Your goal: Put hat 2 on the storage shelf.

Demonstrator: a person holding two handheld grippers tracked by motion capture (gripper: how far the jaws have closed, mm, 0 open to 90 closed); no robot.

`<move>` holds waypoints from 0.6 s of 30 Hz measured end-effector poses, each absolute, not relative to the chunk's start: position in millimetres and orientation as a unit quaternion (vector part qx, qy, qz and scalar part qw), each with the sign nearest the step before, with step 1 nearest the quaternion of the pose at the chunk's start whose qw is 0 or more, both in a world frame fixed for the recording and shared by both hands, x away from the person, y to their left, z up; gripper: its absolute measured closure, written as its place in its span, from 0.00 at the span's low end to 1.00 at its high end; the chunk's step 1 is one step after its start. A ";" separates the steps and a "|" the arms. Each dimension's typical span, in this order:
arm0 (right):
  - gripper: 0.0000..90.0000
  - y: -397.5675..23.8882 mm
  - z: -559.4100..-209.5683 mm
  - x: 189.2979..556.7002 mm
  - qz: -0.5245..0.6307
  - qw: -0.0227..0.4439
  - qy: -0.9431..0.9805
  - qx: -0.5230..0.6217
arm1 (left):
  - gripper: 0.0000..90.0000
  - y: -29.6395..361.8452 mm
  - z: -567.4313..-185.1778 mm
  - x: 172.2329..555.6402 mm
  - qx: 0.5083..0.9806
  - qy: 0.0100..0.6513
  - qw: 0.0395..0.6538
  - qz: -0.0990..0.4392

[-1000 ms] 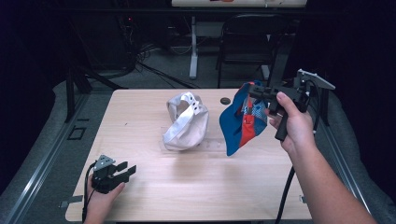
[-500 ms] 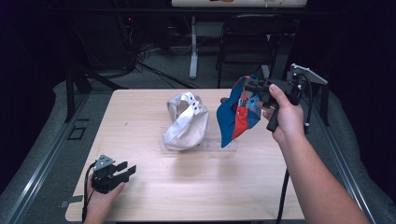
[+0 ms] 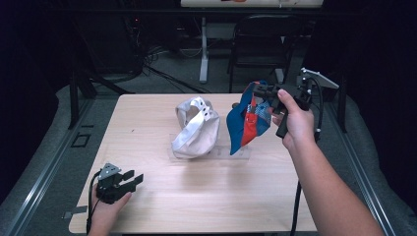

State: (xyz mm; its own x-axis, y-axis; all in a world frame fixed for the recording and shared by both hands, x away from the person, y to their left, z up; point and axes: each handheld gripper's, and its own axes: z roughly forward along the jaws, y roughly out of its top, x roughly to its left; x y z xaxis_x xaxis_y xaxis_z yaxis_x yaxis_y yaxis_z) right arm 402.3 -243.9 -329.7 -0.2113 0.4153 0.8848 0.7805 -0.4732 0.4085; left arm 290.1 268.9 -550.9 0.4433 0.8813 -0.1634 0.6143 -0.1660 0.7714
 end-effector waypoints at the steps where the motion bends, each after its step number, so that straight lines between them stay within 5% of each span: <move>1: 0.87 -244.0 -330.8 402.8 -0.602 0.151 -0.492 -0.611 | 0.61 268.9 -550.9 290.1 0.746 0.502 0.407 0.164; 18: 0.87 -244.0 -336.8 408.3 -0.605 0.136 -0.467 -0.631 | 0.61 268.5 -550.8 289.9 0.746 0.501 0.408 0.164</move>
